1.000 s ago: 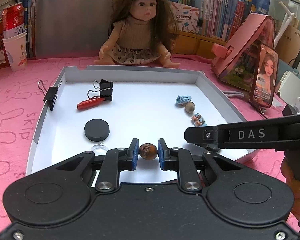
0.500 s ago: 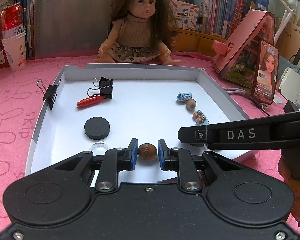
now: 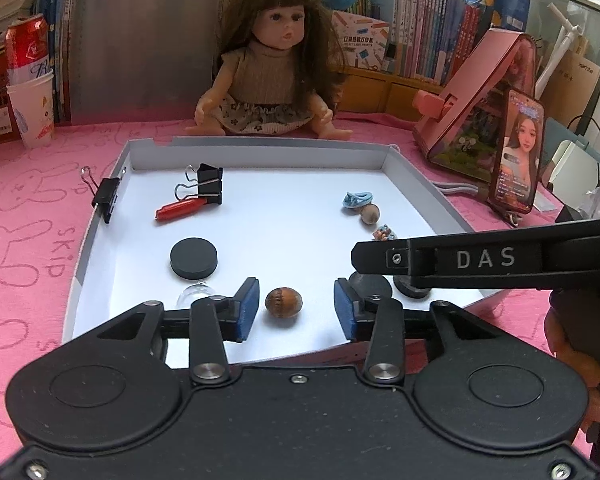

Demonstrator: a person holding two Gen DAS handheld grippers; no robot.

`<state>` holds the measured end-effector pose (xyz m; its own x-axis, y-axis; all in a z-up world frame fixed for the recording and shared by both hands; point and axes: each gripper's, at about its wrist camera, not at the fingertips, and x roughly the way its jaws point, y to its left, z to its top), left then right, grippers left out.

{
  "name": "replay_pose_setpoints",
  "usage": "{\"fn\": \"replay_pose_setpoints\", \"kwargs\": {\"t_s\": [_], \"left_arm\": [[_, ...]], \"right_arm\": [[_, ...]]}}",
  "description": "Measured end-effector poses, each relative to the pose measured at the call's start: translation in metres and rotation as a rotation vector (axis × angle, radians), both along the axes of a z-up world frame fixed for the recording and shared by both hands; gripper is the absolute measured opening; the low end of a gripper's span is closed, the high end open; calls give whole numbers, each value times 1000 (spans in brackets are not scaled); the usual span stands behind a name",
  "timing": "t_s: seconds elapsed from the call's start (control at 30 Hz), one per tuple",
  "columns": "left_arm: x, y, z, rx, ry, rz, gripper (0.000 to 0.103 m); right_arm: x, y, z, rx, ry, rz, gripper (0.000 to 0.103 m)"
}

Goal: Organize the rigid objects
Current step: 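Open the left tool to drop the nut while the right tool releases the disc, then withdraw both tools from the tray toward the remaining objects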

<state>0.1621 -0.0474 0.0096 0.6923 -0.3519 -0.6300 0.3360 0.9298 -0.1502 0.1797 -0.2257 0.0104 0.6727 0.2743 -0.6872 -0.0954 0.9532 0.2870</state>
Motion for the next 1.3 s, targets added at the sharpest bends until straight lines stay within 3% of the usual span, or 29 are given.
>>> {"fn": "replay_pose_setpoints", "kwargs": {"t_s": [0.4, 0.73, 1.07, 1.2, 1.3], "left_arm": [[-42, 13, 20, -37, -60, -21, 51], [-82, 22, 11, -51, -29, -58, 53], [-110, 28, 0, -62, 15, -87, 53], [-117, 30, -4, -73, 45, -117, 43], [-124, 30, -6, -73, 52, -137, 42]], "right_arm": [[-43, -12, 18, -73, -147, 16, 79], [-92, -15, 15, -149, -268, 56, 85], [-123, -19, -2, -179, -259, 58, 86], [-131, -20, -9, -183, -251, 59, 86], [-136, -21, -14, -178, -247, 56, 86]]}}
